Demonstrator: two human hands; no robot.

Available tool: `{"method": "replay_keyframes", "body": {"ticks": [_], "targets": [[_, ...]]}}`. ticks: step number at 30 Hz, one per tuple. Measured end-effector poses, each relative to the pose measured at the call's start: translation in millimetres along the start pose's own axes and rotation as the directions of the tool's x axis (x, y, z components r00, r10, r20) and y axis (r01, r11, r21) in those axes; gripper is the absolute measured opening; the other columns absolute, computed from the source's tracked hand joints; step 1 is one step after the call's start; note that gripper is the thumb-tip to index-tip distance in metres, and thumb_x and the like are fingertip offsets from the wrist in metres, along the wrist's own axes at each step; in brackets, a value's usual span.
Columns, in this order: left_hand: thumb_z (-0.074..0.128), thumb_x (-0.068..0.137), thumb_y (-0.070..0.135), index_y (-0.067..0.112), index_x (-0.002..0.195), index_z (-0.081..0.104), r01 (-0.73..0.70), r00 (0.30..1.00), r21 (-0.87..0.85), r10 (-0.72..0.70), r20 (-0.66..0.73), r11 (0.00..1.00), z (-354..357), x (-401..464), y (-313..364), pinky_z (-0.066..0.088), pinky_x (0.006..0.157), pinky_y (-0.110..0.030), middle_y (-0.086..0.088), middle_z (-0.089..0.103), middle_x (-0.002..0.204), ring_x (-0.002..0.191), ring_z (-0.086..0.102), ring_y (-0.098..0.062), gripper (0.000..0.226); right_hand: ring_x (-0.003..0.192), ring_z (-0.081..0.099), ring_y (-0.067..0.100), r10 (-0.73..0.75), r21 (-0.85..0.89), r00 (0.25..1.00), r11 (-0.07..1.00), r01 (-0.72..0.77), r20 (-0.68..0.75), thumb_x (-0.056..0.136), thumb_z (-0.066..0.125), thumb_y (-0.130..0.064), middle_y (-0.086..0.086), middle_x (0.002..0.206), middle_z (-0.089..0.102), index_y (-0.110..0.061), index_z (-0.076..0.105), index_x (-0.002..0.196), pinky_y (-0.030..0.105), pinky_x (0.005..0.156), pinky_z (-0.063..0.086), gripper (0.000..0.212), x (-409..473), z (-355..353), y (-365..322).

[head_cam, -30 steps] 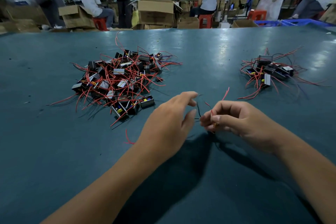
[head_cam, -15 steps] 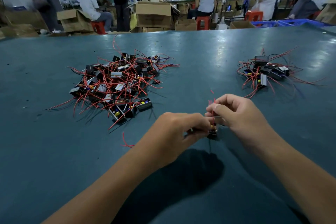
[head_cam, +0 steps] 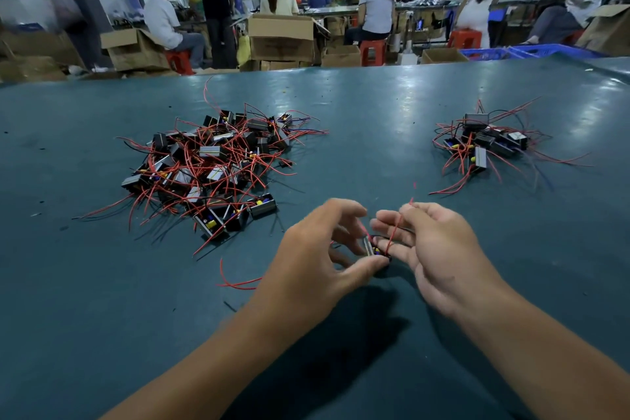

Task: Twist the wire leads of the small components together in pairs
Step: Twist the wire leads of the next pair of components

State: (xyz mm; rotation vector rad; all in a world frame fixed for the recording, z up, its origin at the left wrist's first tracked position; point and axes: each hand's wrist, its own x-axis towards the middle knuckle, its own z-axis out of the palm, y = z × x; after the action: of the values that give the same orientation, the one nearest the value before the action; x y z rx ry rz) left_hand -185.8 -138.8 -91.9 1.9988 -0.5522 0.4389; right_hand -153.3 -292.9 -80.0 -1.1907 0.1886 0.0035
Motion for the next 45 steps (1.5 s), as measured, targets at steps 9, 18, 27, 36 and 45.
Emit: {"method": "replay_keyframes", "body": {"ticks": [9,18,27,36,45], "targets": [[0.082,0.073,0.051,0.027,0.104,0.051,0.199,0.971,0.351,-0.233,0.055,0.915,11.9,-6.8,2.0,0.044,0.063,-0.023,0.015,0.062,0.088,0.064,0.052,-0.009,0.05,0.084,0.062,0.024,0.065,0.18,0.991,0.983,-0.044,-0.113,0.104,0.039,-0.007,0.007,0.08,0.064,-0.013,0.051,0.088,0.045,0.081,0.054,0.02,-17.2,9.7,2.1],[0.071,0.086,0.043,0.022,0.098,0.066,0.151,0.983,0.462,-0.183,0.023,0.874,3.7,-0.4,-4.4,0.046,0.073,-0.031,0.009,0.069,0.093,0.079,0.058,-0.014,0.024,0.073,0.063,0.011,-0.117,-0.122,0.991,0.985,0.123,0.06,0.096,0.056,-0.008,0.002,0.074,0.065,-0.012,0.06,0.08,0.033,0.08,0.057,0.017,-24.9,8.8,1.1],[0.076,0.084,0.037,0.032,0.08,0.054,0.125,0.969,0.389,-0.196,0.149,0.913,-6.0,0.9,-11.8,0.03,0.063,-0.023,0.014,0.044,0.073,0.066,0.044,-0.003,0.023,0.091,0.07,0.016,-0.188,-0.452,0.758,0.705,0.547,0.625,0.083,0.068,-0.027,-0.004,0.093,0.073,-0.026,0.069,0.087,0.044,0.089,0.055,0.004,-11.1,-7.7,-6.5],[0.073,0.088,0.028,0.015,0.093,0.074,0.151,0.971,0.353,-0.205,0.123,0.923,-5.4,2.0,-16.5,0.049,0.069,-0.04,0.0,0.068,0.078,0.072,0.061,-0.018,0.013,0.083,0.069,0.021,-0.195,-0.49,0.776,0.678,0.548,0.599,0.089,0.068,-0.006,0.001,0.086,0.072,-0.016,0.063,0.091,0.038,0.078,0.055,0.011,3.6,-14.6,1.0],[0.078,0.082,0.011,0.023,0.104,0.06,0.255,0.958,0.129,-0.268,0.102,0.958,-6.3,1.9,-17.1,0.052,0.065,-0.02,0.008,0.069,0.078,0.067,0.063,-0.006,0.031,0.074,0.062,-0.004,-0.153,-0.636,0.742,0.422,0.646,0.652,0.084,0.075,-0.018,-0.026,0.078,0.067,-0.028,0.069,0.094,0.008,0.068,0.041,0.016,3.7,-16.1,2.2]]}}
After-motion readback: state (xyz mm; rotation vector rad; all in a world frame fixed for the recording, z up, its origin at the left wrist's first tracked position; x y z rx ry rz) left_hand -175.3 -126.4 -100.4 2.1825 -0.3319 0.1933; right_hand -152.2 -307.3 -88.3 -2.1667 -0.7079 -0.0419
